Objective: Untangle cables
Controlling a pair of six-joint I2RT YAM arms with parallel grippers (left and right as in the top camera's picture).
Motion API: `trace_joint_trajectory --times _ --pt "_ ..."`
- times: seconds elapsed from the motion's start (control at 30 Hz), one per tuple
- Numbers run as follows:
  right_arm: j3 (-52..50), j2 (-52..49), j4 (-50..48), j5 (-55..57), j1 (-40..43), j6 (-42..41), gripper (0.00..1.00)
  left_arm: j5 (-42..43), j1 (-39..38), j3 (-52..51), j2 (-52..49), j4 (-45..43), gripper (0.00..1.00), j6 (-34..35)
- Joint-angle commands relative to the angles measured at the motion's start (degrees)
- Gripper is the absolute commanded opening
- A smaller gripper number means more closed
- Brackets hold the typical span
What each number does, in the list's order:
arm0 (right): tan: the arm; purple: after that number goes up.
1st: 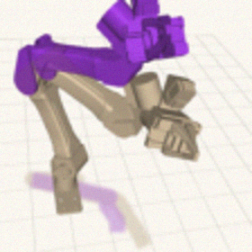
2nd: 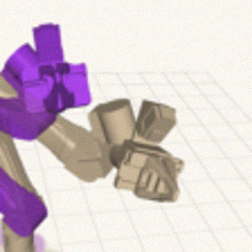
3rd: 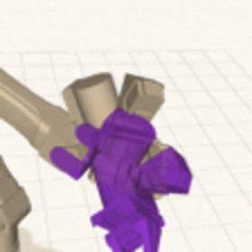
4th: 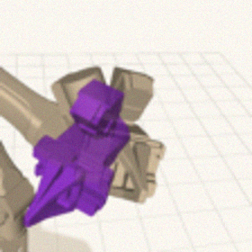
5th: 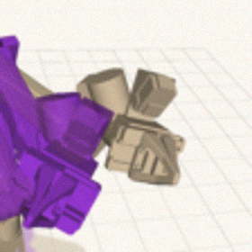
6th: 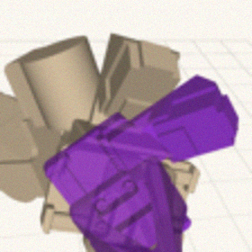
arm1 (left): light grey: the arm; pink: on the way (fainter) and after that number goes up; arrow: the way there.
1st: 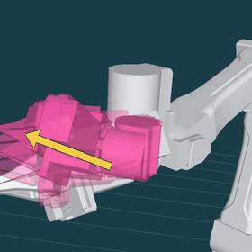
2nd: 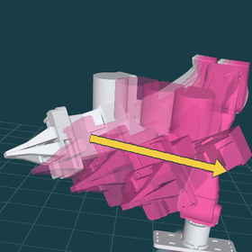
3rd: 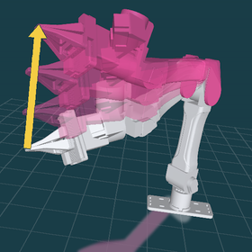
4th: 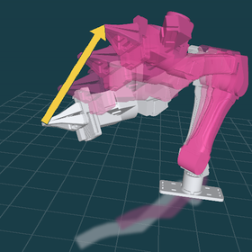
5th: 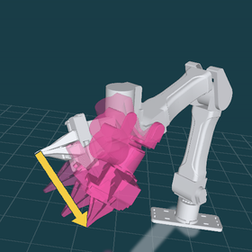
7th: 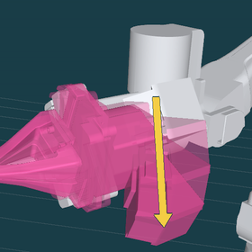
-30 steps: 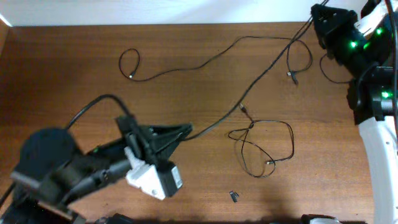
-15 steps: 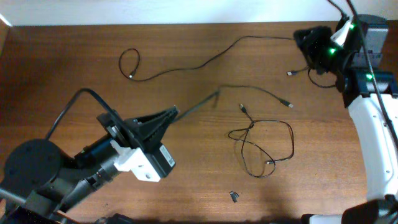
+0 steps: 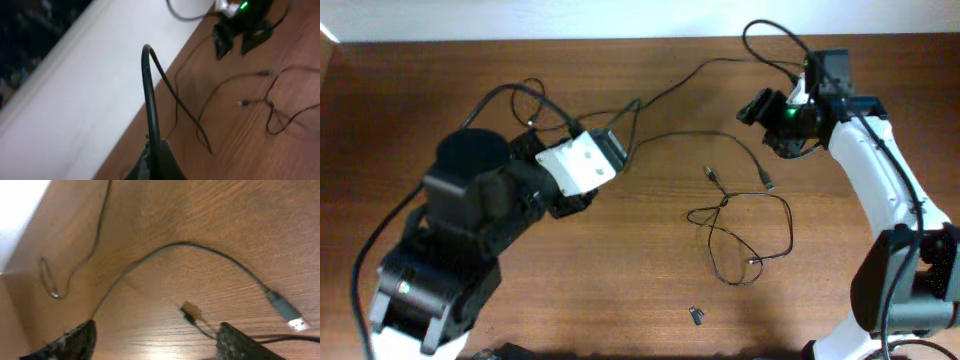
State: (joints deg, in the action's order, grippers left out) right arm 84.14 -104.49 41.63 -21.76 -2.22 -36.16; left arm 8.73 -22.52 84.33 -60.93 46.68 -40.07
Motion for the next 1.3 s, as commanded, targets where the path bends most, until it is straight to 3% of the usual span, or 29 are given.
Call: trace_joint_trajectory --times 0.0,0.17,0.3,0.43,0.63,0.8,1.0,1.03,1.1,1.17,1.27 --pt "0.4 -1.7 0.2 5.8 -1.2 12.4 0.86 -8.1 0.3 0.2 -4.5 1.5 0.00 3.7" --pt "0.4 -2.0 0.0 18.7 -1.2 26.4 1.00 -10.2 0.3 0.2 -10.9 1.9 0.00 3.7" --pt "0.4 -3.2 0.2 18.8 -1.3 38.0 0.99 -10.2 0.7 0.2 -14.6 1.8 0.00 5.7" --pt "0.4 -6.8 0.2 16.2 -1.3 45.9 0.99 -10.2 4.2 0.2 -18.1 2.0 0.00 12.6" --pt "0.4 -12.3 0.2 15.3 -3.5 48.1 0.99 -10.1 8.9 0.2 -21.8 2.1 0.00 15.2" --pt "0.4 -15.8 -1.3 19.2 -6.0 49.7 0.82 -10.1 9.0 0.2 -24.5 2.1 0.00 15.2" --pt "0.4 -18.4 -4.2 25.5 -6.0 49.7 0.83 -10.1 9.3 0.2 -25.4 2.1 0.00 15.2" --pt "0.4 -18.8 -4.5 25.5 -6.0 49.7 0.79 -10.1 9.3 0.2 -25.4 2.1 0.00 15.2" --pt "0.4 -19.5 -4.4 25.4 -6.0 49.7 0.53 -10.1 9.4 0.1 -25.4 2.1 0.00 15.2" --pt "0.1 -19.8 -4.3 25.4 -6.0 49.7 0.06 -10.1 9.6 0.1 -25.4 2.0 0.00 15.2" --pt "0.0 -19.8 -3.6 25.4 -6.0 49.7 0.04 -10.1 9.6 0.1 -25.4 2.1 0.00 15.2"
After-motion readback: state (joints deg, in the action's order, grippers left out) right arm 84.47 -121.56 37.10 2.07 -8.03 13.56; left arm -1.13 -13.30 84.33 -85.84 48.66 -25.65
